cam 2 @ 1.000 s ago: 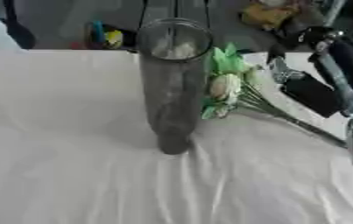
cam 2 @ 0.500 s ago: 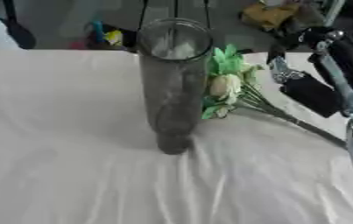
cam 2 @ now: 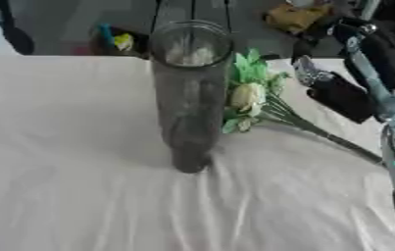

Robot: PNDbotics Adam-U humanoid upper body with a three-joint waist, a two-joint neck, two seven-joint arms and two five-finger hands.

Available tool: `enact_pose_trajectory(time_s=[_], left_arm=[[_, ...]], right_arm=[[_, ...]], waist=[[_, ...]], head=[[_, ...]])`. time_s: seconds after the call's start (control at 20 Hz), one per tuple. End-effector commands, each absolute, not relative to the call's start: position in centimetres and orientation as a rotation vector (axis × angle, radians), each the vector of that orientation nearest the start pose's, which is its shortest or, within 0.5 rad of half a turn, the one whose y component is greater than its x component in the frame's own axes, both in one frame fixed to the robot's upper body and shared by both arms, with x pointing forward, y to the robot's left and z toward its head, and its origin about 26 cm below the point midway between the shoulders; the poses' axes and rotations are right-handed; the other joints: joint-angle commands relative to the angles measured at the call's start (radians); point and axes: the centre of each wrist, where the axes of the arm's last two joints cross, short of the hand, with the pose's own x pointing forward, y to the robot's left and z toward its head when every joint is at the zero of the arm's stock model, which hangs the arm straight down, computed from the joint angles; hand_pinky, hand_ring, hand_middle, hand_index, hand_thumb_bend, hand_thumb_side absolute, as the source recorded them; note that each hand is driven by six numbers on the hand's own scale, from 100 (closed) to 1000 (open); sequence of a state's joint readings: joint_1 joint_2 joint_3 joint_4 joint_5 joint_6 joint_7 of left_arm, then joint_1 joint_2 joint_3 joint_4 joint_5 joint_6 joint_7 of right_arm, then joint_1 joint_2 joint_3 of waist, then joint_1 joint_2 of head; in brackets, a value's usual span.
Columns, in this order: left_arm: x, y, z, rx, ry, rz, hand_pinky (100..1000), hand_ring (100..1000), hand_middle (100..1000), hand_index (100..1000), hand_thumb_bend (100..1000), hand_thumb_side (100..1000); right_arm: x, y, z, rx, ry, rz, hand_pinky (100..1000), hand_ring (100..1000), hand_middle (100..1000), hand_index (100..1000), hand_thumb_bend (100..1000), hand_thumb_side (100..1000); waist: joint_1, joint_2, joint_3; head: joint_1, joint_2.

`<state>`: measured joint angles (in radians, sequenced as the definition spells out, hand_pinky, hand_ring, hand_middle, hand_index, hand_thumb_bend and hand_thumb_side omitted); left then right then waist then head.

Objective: Arrange flowers into the vase.

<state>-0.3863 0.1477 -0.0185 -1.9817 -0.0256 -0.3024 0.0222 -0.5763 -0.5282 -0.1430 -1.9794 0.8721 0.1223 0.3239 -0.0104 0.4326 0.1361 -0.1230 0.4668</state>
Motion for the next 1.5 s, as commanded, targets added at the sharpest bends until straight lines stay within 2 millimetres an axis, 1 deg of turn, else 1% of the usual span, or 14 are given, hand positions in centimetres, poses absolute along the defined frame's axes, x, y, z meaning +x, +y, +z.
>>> enact_pose_trajectory(time_s=[0.05,0.2,0.3,0.45,0.6,0.8,0.85,0.95,1.05,1.15,1.25,1.3,1.35,1.5], left_arm=[[30.6,21.7,21.2,0.059,3.584,0.357,566,666,700,743,100,1000],[30.6,21.7,21.2,0.057,3.587,0.363,565,665,700,742,100,1000],[30.6,21.7,21.2,0.058,3.588,0.371,565,665,698,742,100,1000],[30.6,21.6,21.2,0.064,3.585,0.377,565,666,699,742,100,1000],[30.6,21.6,21.2,0.067,3.586,0.371,566,670,704,742,100,1000],[30.6,21.5,21.2,0.081,3.584,0.385,565,669,703,742,100,1000],[30.6,21.5,21.2,0.083,3.584,0.388,565,669,703,742,100,1000],[30.6,21.5,21.2,0.083,3.584,0.391,565,669,703,742,100,1000],[30.6,21.5,21.2,0.083,3.585,0.392,565,668,703,742,100,1000],[30.6,21.5,21.1,0.083,3.586,0.395,564,668,703,741,100,1000],[30.6,21.5,21.1,0.082,3.587,0.397,564,668,704,741,100,1000],[30.6,21.5,21.1,0.082,3.587,0.398,564,668,704,741,100,1000],[30.6,21.5,21.1,0.082,3.587,0.399,564,668,704,741,100,1000],[30.6,21.5,21.1,0.084,3.587,0.404,564,668,703,741,100,1000]], right_arm=[[30.6,-30.1,32.8,-1.417,-1.905,0.982,667,828,736,833,100,1000],[31.8,-31.1,33.2,-1.442,-1.858,1.03,666,819,741,843,100,1000],[32.8,-31.6,33.3,-1.433,-1.835,1.068,661,816,724,832,100,1000],[34.2,-32.5,33.4,-1.427,-1.779,1.125,669,820,736,845,100,1000],[35.8,-33.2,33.1,-1.386,-1.727,1.183,685,851,765,932,100,1000],[37.9,-34.3,32.7,-1.311,-1.661,1.224,700,894,801,959,100,1000],[38.4,-34.7,32.5,-1.294,-1.64,1.232,714,921,818,965,113,1000],[39.3,-35.4,32.1,-1.252,-1.602,1.245,737,962,840,980,198,994],[39.9,-36.0,31.9,-1.206,-1.576,1.253,751,988,852,982,308,934],[40.3,-36.5,31.8,-1.172,-1.562,1.252,742,985,852,980,373,884],[40.5,-36.9,31.9,-1.144,-1.551,1.254,741,979,852,975,406,848],[40.6,-37.1,31.9,-1.131,-1.544,1.257,744,980,851,976,402,815],[40.7,-37.2,31.9,-1.119,-1.537,1.261,744,978,851,977,421,820],[41.0,-37.7,31.7,-1.066,-1.514,1.28,749,981,853,978,437,775]], waist=[[-0.016,-0.019,0.002],[-0.02,-0.024,0.008],[-0.022,-0.026,0.011],[-0.021,-0.028,0.014],[-0.022,-0.03,0.011],[-0.023,-0.032,0.009],[-0.023,-0.032,0.01],[-0.021,-0.031,0.013],[-0.021,-0.03,0.015],[-0.02,-0.028,0.016],[-0.02,-0.026,0.016],[-0.02,-0.025,0.016],[-0.02,-0.024,0.016],[-0.02,-0.023,0.017]], head=[[-0.009,0.008],[-0.009,0.018],[-0.009,0.023],[-0.009,0.028],[-0.008,0.034],[-0.005,0.033],[-0.005,0.034],[-0.006,0.035],[-0.007,0.033],[-0.008,0.029],[-0.009,0.026],[-0.01,0.024],[-0.01,0.023],[-0.012,0.019]])
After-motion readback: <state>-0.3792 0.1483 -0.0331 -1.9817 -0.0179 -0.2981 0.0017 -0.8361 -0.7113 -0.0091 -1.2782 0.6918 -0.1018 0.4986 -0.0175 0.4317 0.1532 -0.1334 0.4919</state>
